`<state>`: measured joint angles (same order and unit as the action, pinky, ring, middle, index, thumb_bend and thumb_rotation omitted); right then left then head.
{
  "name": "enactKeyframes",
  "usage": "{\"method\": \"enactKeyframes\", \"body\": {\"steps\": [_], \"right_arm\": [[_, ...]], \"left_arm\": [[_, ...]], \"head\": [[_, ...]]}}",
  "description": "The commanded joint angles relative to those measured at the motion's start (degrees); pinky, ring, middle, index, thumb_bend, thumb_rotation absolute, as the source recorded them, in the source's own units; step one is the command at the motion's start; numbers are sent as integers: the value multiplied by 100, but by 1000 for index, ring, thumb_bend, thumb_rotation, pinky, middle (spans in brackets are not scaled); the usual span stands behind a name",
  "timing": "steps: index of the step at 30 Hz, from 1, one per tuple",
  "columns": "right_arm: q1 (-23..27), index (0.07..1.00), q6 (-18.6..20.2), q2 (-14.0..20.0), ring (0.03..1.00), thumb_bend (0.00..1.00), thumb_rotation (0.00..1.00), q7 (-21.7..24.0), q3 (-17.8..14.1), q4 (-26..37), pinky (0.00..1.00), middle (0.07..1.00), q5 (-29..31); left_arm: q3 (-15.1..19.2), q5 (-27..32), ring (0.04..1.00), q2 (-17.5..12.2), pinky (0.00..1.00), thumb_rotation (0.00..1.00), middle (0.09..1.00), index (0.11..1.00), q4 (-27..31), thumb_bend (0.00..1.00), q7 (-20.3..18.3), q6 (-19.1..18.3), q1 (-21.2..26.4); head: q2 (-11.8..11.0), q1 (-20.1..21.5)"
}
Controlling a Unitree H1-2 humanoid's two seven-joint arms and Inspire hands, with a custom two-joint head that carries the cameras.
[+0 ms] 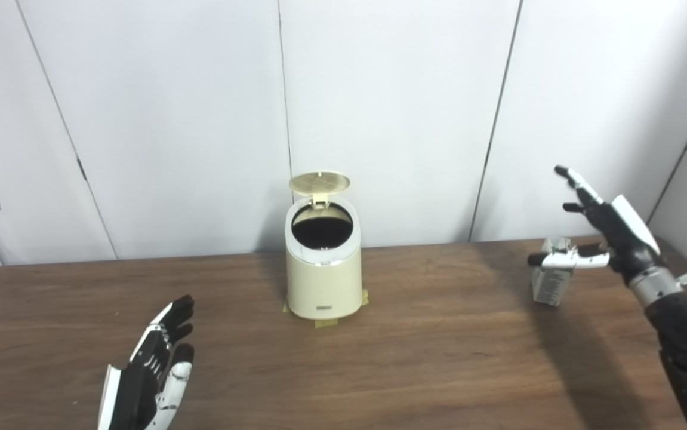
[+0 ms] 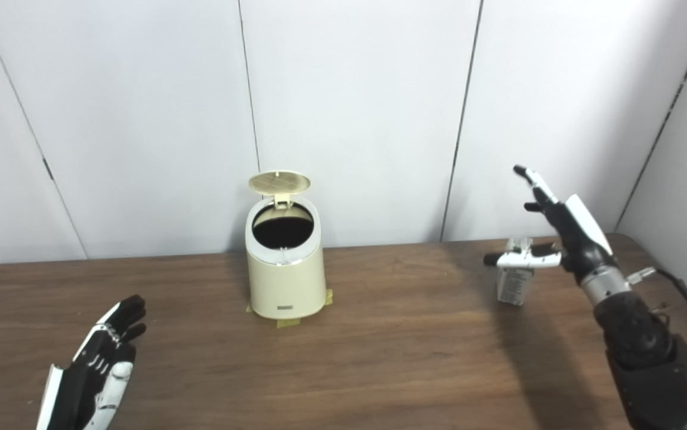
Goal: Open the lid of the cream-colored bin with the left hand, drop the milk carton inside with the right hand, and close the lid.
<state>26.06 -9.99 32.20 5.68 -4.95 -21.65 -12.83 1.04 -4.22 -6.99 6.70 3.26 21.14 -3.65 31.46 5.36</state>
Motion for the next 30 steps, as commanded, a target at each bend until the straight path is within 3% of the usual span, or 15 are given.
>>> {"method": "enactKeyframes", "body": {"steps": [1, 4, 7, 10, 13, 18, 30], "right_arm": [[203, 961, 129, 184, 989, 960, 158, 58, -39, -20, 869, 997, 81], [191, 963, 132, 196, 986, 956, 128, 116, 29, -135, 814, 1000, 54], [264, 943, -136, 271, 905, 987, 140, 41, 190, -496, 704, 976, -163], [418, 926, -614, 347, 859, 1000, 244, -143, 343, -1080, 704, 953, -322], [515, 922, -779, 386, 852, 1000, 316, -182, 426, -1449, 681, 952, -354], [671, 916, -946, 369, 868, 1000, 367, -165, 456, -2023, 682, 963, -243], [738, 917, -974, 328, 859, 1000, 382, -365, 511, -2256, 684, 963, -315]], "left_arm": [[39, -49, 880, -8, 837, 656, 880, 857, -11, 412, -23, 76, -101], [65, -45, 875, -11, 832, 641, 876, 858, -23, 426, -24, 91, -105], [79, -106, 869, -13, 819, 637, 874, 856, -14, 419, -16, 96, -112], [79, -102, 876, -33, 829, 641, 877, 849, -11, 413, -40, 110, -111], [97, -107, 873, -26, 827, 634, 875, 853, -37, 412, -50, 165, -112], [125, -144, 874, -22, 821, 644, 875, 859, 10, 420, -59, 138, -144], [149, -142, 864, -26, 805, 637, 871, 855, -34, 422, -82, 179, -128]], "head": [[6, 0], [14, 19], [10, 36], [15, 30], [18, 28], [27, 37], [27, 63]]}}
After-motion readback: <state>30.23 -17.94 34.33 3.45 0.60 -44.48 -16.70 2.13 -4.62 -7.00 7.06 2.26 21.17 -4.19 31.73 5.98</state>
